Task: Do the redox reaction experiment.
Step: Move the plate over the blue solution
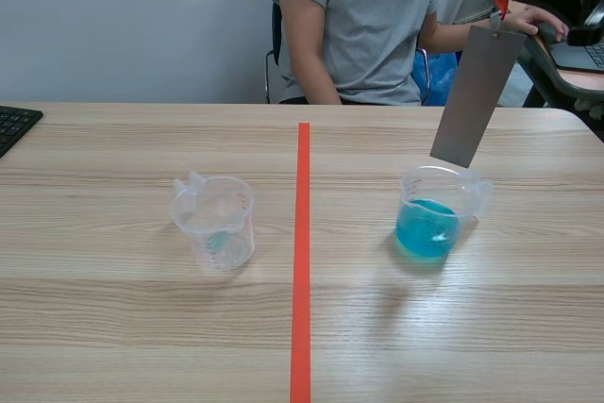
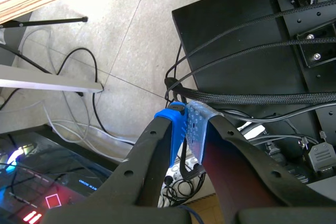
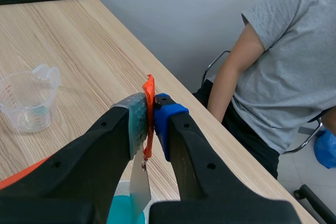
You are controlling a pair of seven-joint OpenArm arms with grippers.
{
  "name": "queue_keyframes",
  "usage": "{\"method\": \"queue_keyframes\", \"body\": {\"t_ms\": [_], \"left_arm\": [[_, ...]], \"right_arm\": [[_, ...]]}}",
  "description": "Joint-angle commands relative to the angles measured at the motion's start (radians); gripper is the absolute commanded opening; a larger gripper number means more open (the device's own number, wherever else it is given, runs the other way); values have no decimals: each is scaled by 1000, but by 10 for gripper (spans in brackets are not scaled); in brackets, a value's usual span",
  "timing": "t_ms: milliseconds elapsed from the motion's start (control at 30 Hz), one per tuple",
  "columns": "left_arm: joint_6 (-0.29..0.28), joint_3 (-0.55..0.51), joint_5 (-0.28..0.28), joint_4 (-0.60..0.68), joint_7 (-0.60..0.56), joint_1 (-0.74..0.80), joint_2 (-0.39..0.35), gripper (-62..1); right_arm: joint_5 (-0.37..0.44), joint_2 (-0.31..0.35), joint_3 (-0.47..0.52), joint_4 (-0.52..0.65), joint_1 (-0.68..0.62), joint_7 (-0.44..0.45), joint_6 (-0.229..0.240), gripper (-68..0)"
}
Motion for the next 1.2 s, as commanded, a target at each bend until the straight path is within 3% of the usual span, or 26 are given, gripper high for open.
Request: {"method": "queue_keyframes", "body": {"t_ms": [0, 167, 300, 833, 1167], "left_arm": [[-1, -2, -3, 11, -10, 8, -3, -577], [0, -3, -2, 11, -15, 5, -4, -577], [60, -3, -2, 17, -16, -18, -29, -577], [64, -54, -16, 39, -65, -13, -155, -577], [68, -160, -37, 202, -187, 138, -261, -577]], "right_arm": [[6, 6, 2, 13, 18, 18, 3, -664], [6, 6, 2, 13, 18, 18, 3, -664], [6, 6, 2, 13, 18, 17, 3, -664], [3, 6, 2, 13, 17, 10, 3, -664], [0, 6, 2, 13, 17, 10, 3, -664]]}}
